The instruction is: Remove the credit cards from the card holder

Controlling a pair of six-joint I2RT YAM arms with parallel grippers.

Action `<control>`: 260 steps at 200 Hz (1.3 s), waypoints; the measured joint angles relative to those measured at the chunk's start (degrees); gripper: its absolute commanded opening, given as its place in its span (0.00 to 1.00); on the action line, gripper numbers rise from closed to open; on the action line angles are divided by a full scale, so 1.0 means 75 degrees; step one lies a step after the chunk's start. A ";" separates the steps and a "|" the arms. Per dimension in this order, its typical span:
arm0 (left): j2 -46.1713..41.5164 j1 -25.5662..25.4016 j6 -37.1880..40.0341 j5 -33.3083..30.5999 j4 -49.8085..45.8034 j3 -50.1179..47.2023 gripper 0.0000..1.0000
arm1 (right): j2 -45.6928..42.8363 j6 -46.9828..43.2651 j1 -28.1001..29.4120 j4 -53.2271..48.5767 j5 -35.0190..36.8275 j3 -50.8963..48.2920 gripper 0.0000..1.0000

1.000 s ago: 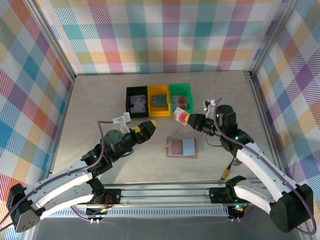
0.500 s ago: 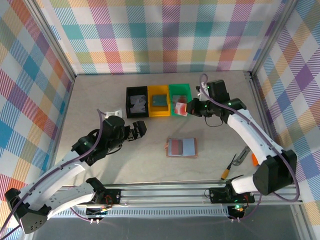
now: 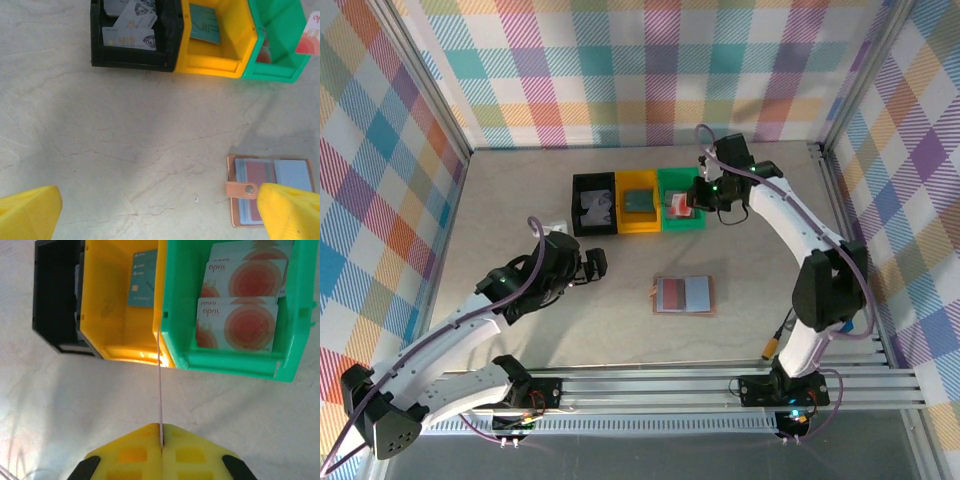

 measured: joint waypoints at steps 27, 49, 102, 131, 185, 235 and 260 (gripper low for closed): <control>0.0026 0.0000 0.0023 -0.0117 0.0023 0.0003 1.00 | 0.0635 -0.0154 -0.0105 -0.0233 0.0035 0.0627 0.00; 0.0035 0.0000 -0.0026 -0.0172 0.0082 0.0000 1.00 | 0.1157 -0.0259 -0.0230 -0.0428 0.0041 0.1221 0.00; 0.0758 0.0003 -0.0015 -0.0280 0.0262 0.0061 1.00 | 0.2241 -0.0376 -0.0414 -0.0901 0.0050 0.2553 0.00; 0.0950 0.0003 0.0006 -0.0280 0.0329 0.0070 1.00 | 0.2763 -0.0443 -0.0428 -0.1160 0.0017 0.3101 0.00; 0.0941 0.0003 0.0038 -0.0338 0.0431 0.0073 1.00 | 0.3363 -0.0548 -0.0423 -0.1416 -0.0111 0.3608 0.00; 0.0941 0.0003 0.0038 -0.0344 0.0437 0.0073 1.00 | 0.3756 -0.0600 -0.0420 -0.1445 -0.0245 0.3783 0.00; 0.0979 0.0003 0.0038 -0.0344 0.0516 0.0070 1.00 | 0.3905 -0.0600 -0.0414 -0.1437 -0.0347 0.3789 0.00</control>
